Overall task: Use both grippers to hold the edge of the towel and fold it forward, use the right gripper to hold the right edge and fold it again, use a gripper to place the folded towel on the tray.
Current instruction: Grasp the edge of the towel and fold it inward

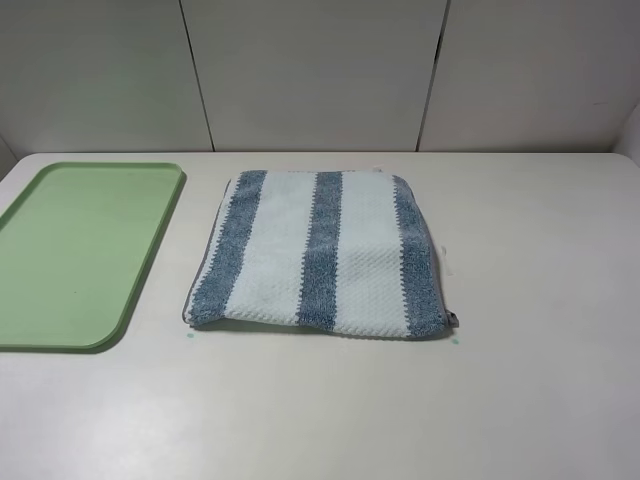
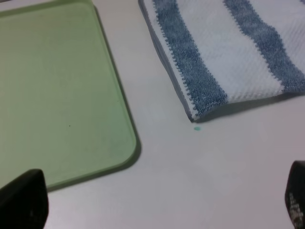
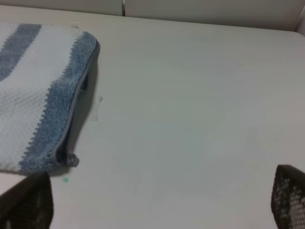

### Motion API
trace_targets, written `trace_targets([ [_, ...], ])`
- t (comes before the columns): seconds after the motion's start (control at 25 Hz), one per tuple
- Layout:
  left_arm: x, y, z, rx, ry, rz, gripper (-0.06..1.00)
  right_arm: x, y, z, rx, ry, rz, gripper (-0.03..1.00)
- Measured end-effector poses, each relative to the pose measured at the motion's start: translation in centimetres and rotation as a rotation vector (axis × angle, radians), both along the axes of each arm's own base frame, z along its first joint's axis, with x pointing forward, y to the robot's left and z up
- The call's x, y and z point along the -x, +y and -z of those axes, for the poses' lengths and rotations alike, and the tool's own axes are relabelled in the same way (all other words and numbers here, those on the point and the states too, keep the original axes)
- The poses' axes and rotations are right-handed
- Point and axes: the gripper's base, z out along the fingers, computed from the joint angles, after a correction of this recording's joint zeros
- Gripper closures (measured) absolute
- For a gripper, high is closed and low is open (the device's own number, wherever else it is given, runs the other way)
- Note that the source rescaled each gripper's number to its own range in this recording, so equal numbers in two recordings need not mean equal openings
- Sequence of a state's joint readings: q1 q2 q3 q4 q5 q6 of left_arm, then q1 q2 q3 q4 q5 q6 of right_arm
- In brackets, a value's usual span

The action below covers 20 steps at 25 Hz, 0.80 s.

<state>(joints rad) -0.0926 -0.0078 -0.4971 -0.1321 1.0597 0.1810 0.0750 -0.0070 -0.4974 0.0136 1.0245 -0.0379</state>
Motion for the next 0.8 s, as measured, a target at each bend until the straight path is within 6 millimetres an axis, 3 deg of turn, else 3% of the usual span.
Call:
trace_targets([
  [0.8,0.00,0.00,0.00,0.000,0.000,0.000,-0.06,0.00,0.02,0.00,-0.002,0.000,-0.001,-0.03],
])
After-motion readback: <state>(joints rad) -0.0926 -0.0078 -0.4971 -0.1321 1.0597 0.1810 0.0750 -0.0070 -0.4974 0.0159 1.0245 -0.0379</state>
